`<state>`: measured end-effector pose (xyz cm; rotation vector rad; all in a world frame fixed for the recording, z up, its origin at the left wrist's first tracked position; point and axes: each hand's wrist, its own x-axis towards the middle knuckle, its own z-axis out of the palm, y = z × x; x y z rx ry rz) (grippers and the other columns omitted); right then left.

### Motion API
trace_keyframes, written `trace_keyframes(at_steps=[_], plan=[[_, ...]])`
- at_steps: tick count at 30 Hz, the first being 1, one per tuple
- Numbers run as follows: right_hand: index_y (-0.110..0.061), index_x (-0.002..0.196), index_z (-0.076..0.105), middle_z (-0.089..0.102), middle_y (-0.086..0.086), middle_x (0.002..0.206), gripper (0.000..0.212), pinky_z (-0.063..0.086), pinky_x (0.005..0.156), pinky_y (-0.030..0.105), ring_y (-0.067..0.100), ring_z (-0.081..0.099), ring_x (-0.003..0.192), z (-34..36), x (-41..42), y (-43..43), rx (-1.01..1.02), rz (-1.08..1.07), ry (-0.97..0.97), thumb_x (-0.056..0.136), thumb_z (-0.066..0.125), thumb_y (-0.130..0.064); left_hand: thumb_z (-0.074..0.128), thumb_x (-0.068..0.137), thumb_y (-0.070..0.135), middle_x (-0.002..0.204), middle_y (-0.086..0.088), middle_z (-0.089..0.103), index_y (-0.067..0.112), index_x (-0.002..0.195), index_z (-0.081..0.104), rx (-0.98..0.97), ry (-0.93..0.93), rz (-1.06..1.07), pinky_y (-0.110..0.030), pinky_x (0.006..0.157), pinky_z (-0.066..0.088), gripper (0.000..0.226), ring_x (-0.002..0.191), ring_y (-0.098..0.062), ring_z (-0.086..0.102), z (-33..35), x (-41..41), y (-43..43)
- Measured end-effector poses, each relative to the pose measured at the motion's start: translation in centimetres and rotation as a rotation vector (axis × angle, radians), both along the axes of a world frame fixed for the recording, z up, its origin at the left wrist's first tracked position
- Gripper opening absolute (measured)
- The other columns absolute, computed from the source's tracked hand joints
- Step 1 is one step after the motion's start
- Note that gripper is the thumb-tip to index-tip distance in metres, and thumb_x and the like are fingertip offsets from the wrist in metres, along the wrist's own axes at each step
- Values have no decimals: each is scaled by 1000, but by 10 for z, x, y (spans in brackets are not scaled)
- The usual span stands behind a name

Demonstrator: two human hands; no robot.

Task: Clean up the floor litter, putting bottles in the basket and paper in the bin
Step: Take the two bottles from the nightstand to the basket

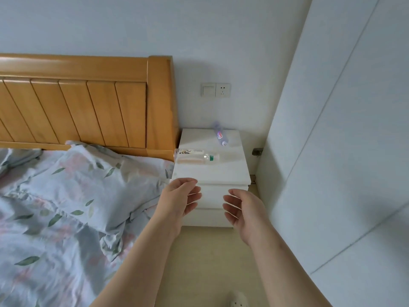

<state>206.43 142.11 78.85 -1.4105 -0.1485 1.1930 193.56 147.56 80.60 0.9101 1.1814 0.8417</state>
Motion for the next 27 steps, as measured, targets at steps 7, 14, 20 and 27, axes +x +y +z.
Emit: trace_keyframes(at_steps=[7, 14, 20, 27], plan=[[-13, 89, 62, 65, 4, 79, 8, 47, 60, 26, 17, 58, 65, -11, 105, 119, -52, 65, -11, 90, 54, -14, 51, 95, 13, 92, -6, 66, 13, 97, 63, -51, 34, 59, -29, 76, 52, 12, 89, -19, 64, -15, 96, 109], [-11, 93, 62, 65, 4, 80, 9, 47, 61, 27, 18, 59, 68, -16, 175, 223, -89, 122, -16, 90, 54, -15, 50, 96, 14, 91, -7, 65, 10, 104, 62, -132, 24, 123, -30, 77, 52, 15, 88, -20, 63, -22, 165, 204], [-10, 98, 62, 66, 6, 83, 12, 49, 64, 28, 18, 60, 71, -38, 211, 302, -156, 143, -36, 92, 53, -14, 50, 96, 15, 95, -9, 66, 11, 100, 62, -201, 61, 119, -30, 78, 53, 13, 92, -22, 64, -48, 206, 288], [-9, 103, 62, 66, 7, 87, 16, 50, 65, 28, 20, 61, 74, -76, 238, 382, -299, 191, -47, 93, 51, -15, 49, 97, 14, 93, -8, 65, 12, 98, 61, -272, 140, 91, -32, 82, 52, 12, 87, -20, 63, -80, 244, 378]])
